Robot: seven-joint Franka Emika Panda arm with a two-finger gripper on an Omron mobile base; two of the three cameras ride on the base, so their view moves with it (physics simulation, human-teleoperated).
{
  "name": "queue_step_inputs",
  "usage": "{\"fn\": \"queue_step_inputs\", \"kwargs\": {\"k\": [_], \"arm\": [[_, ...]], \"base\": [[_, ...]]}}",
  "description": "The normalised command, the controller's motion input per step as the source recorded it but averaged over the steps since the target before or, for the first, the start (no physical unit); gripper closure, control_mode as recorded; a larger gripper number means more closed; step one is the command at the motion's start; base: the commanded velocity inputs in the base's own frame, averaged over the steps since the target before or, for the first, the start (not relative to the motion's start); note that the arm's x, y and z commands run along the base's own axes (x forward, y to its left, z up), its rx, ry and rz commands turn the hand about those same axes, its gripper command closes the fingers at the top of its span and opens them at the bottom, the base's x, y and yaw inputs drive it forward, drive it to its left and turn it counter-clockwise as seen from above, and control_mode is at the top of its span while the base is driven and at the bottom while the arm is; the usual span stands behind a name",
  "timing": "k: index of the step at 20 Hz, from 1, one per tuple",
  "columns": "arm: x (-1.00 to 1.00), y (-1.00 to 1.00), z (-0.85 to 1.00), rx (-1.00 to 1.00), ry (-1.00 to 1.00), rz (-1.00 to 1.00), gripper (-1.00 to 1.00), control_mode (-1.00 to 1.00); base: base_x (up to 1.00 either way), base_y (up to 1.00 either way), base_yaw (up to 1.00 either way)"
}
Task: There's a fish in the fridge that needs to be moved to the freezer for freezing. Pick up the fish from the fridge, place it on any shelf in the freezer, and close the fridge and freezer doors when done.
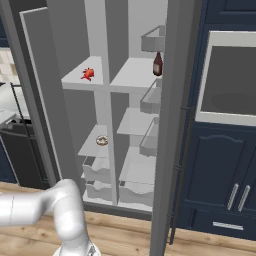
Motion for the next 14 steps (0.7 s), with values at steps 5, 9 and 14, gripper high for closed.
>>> {"fn": "queue_step_inputs", "kwargs": {"k": [5,9,14], "arm": [[0.19,-0.05,-0.03,-0.02,0.01,-0.12,-1.00,-1.00],[0.00,-0.19,0.00,0.00,0.00,-0.02,-1.00,-1.00],[0.01,-0.01,0.00,0.00,0.04,0.00,-1.00,-1.00]], "base": [[0.00,0.00,0.00],[0.00,0.00,0.00],[0.00,0.00,0.00]]}}
